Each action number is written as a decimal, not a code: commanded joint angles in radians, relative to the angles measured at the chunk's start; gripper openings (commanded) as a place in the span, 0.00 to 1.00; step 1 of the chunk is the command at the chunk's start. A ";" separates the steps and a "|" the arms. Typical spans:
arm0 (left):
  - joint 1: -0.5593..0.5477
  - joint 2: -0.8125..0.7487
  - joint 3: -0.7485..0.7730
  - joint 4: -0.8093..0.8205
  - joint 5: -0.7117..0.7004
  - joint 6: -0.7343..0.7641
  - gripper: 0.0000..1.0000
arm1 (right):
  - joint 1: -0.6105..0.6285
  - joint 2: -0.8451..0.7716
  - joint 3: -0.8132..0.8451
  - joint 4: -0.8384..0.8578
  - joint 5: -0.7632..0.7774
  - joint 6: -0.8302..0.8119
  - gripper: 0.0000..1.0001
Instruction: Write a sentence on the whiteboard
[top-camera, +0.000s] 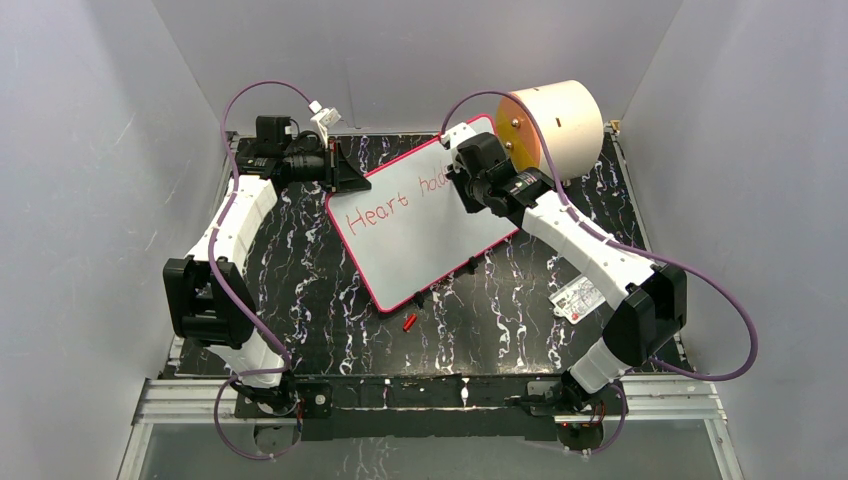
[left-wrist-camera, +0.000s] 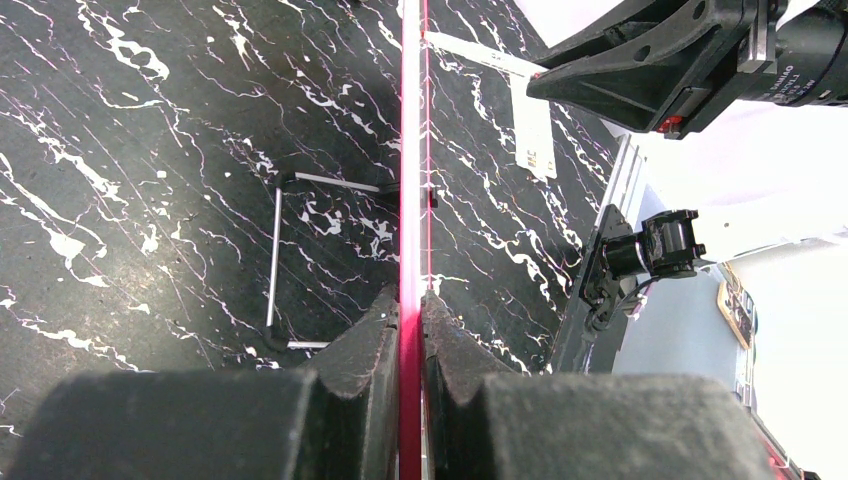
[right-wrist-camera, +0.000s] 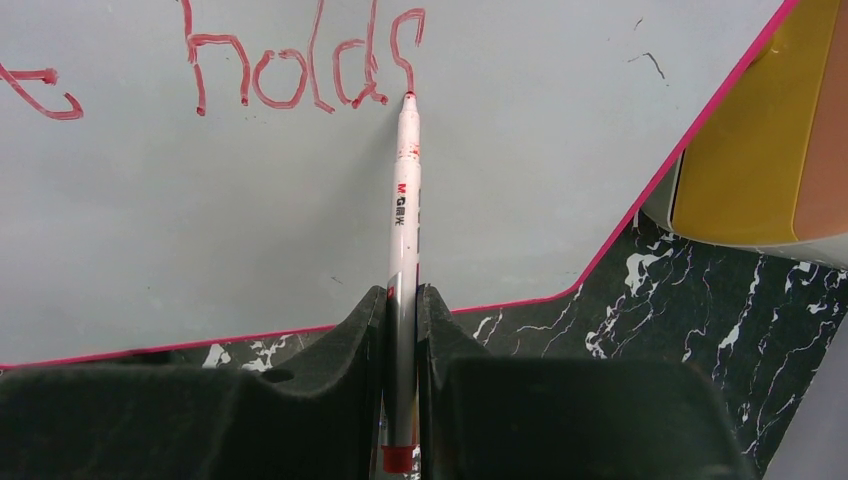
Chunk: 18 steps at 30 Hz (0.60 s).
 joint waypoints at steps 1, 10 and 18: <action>-0.012 -0.016 -0.013 -0.088 0.010 0.021 0.00 | -0.002 -0.023 -0.007 0.009 -0.050 0.009 0.00; -0.011 -0.017 -0.012 -0.088 0.005 0.021 0.00 | -0.003 -0.032 0.004 -0.006 -0.057 0.012 0.00; -0.010 -0.033 0.000 -0.096 -0.060 0.022 0.00 | -0.003 -0.128 -0.042 0.059 -0.009 0.018 0.00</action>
